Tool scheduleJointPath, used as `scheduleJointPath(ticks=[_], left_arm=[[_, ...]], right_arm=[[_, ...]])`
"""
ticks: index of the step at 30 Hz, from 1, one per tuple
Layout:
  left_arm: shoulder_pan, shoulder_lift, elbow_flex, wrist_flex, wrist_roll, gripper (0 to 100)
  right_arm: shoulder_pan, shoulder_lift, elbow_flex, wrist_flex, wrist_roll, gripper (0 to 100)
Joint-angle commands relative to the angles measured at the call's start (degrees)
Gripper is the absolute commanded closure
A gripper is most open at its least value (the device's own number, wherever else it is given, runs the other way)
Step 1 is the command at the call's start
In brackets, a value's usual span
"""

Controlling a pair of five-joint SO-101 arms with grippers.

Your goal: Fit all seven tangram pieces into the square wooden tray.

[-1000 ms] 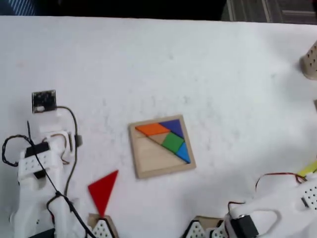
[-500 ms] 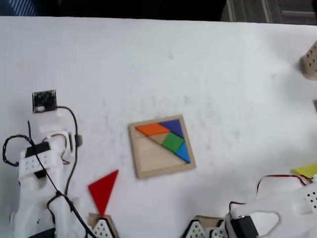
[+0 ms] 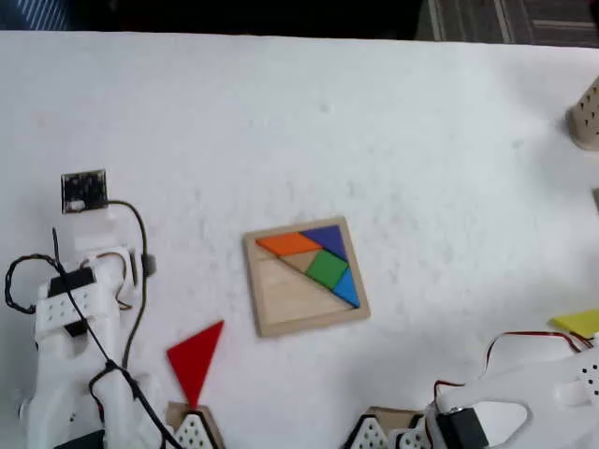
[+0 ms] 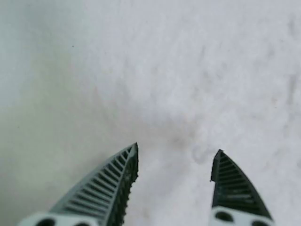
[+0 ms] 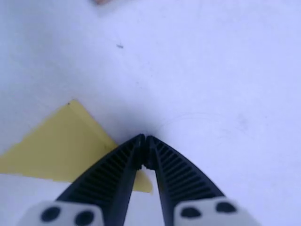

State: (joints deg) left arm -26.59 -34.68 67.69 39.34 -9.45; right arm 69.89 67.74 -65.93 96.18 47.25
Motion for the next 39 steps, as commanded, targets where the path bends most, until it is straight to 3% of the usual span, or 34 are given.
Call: scheduleJointPath(ticks=[1, 11, 26, 33, 39], left_arm=[[-0.5, -2.2, -0.4, 0.4, -0.5, 85], [-0.5, -2.2, -0.4, 0.4, -0.5, 85], [-0.5, -2.2, -0.4, 0.4, -0.5, 85], [-0.5, -2.2, -0.4, 0.4, -0.5, 85], [-0.6, -2.2, -0.4, 0.4, -0.5, 85]], right_arm=[[2.7, -4.3, 3.1, 2.6, -1.5, 98.1], [-1.1, -21.0, 32.5, -3.3, -0.2, 98.1], [-12.2, -58.4, 89.2, -37.8, -1.1, 98.1], [-15.2, -70.5, 94.7, -42.2, -8.3, 97.0], [-18.5, -71.3, 94.9, -42.4, -14.1, 80.3]])
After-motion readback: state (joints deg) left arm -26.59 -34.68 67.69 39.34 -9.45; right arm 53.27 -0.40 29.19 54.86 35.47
